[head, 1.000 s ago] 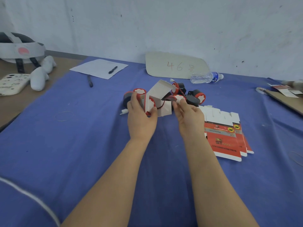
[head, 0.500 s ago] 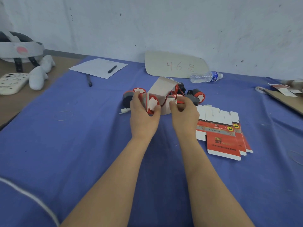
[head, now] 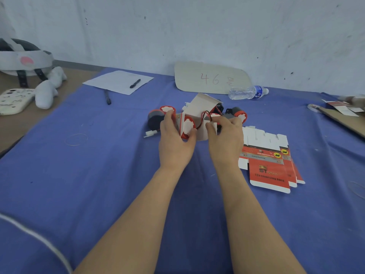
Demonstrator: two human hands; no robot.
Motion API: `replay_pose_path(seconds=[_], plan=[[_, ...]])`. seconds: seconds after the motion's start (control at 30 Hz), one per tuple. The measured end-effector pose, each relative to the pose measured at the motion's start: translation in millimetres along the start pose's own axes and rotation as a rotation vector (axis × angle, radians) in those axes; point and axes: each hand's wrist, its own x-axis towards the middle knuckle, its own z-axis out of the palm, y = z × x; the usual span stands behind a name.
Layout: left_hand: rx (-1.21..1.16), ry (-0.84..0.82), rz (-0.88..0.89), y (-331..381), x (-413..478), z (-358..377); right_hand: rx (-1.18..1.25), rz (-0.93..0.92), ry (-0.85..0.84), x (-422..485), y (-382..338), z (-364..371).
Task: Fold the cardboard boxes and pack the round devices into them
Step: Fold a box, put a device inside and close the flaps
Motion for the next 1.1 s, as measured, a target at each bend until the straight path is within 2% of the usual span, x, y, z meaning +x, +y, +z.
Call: replay_pose_path(seconds=[0.07,0.23,0.5,0.87,1.0,1.1], plan=[[-0.005,0.007,-0.017,-1,1,0,-0.038,-0.011,-0.018,0,1,-2],[-0.045,0.025,-0.058,-2,3,0,0.126,-0.038,-0.056,-6,-8,3],[-0.087,0.017,-0.082,-2,3,1,0.43,0.111,-0.08,-10,-16,4],[-0.143,0.022,-0.105,-3,3,1,0.249,-0.003,-0.114,-11,-10,9],[-0.2,0.025,-0.135,-2,4,2,0.162,-0.096,-0.075,-12,-6,10],[-0.231,0.007,-0.125,1,3,3,0.027,-0.15,0.016,-11,-6,11]])
